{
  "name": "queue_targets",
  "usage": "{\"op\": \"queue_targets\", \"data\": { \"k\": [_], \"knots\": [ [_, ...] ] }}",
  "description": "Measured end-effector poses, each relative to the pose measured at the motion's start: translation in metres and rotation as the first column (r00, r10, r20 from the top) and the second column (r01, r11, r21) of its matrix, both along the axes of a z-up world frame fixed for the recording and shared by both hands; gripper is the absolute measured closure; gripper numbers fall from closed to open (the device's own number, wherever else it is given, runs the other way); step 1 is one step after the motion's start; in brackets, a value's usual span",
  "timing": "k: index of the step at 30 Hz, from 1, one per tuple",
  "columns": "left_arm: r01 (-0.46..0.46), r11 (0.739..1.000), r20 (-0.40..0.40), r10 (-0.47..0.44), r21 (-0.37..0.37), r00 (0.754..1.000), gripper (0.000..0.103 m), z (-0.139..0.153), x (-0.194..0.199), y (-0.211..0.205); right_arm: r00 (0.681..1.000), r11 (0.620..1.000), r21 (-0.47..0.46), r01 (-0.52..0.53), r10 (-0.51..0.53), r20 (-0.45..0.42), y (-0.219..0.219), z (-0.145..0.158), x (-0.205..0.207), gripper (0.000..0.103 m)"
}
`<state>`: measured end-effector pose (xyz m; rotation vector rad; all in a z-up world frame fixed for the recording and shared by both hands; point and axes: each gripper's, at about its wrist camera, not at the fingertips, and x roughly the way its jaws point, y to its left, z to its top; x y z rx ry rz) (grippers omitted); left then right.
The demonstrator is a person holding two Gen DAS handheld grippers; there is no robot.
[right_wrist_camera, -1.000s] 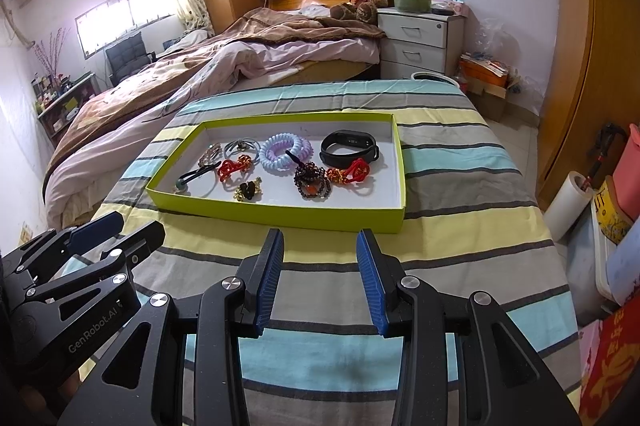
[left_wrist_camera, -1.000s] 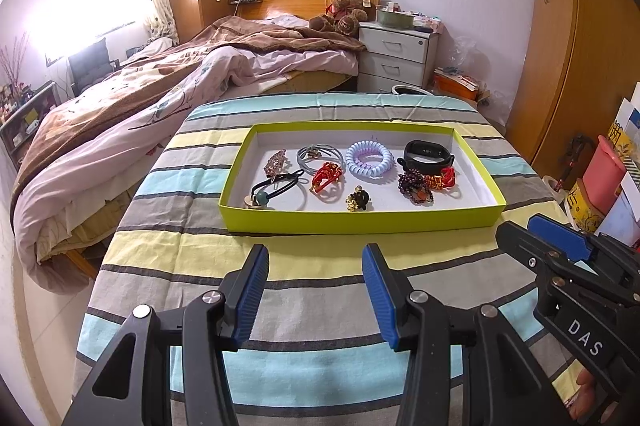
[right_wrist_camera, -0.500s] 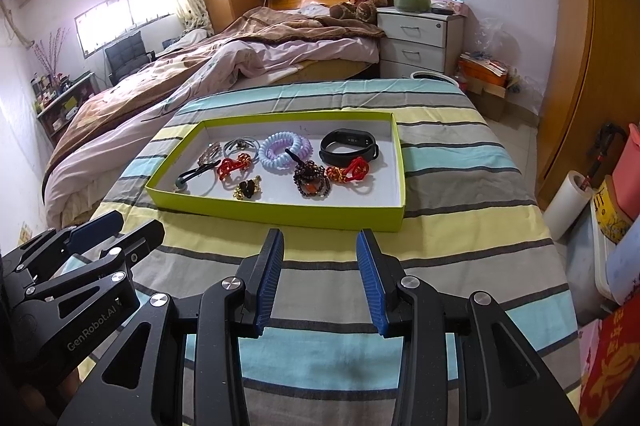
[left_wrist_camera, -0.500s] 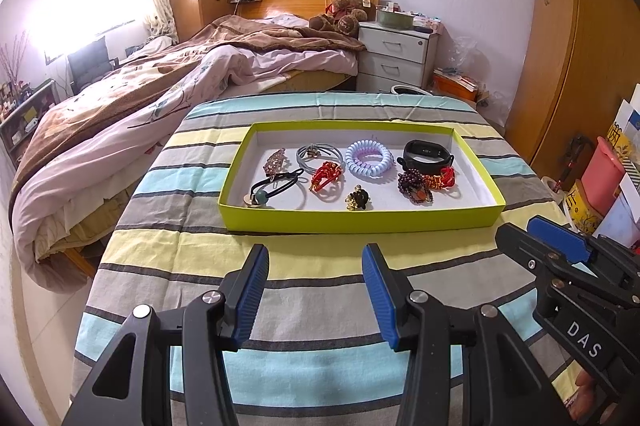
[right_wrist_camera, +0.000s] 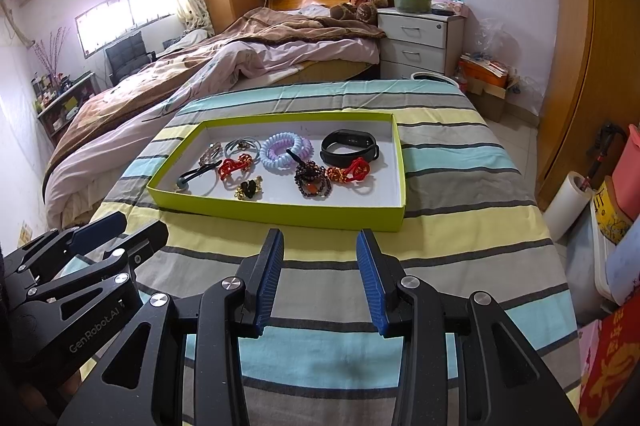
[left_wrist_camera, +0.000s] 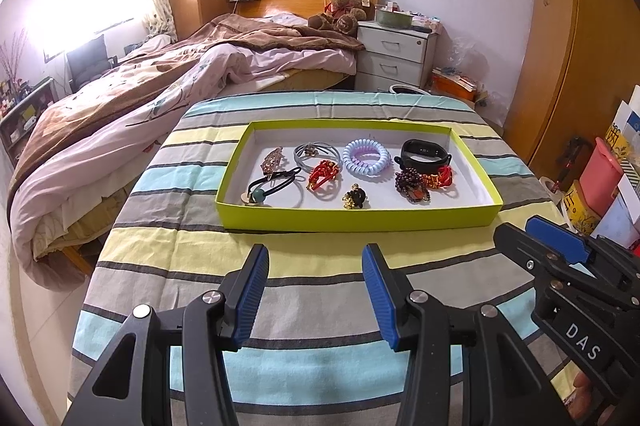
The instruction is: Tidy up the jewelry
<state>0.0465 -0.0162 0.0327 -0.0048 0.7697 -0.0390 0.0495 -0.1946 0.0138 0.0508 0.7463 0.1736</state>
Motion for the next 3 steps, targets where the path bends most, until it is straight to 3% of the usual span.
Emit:
{"op": "queue_targets", "data": {
  "k": [3],
  "knots": [
    [0.0,1.0,0.001,0.0,0.003,1.0,0.055,0.0001,-0.0002,-0.0003,1.0,1.0,0.0,0.001,-0.001,-0.001,0.0001,0.0,-0.0001,0.064]
  ]
}}
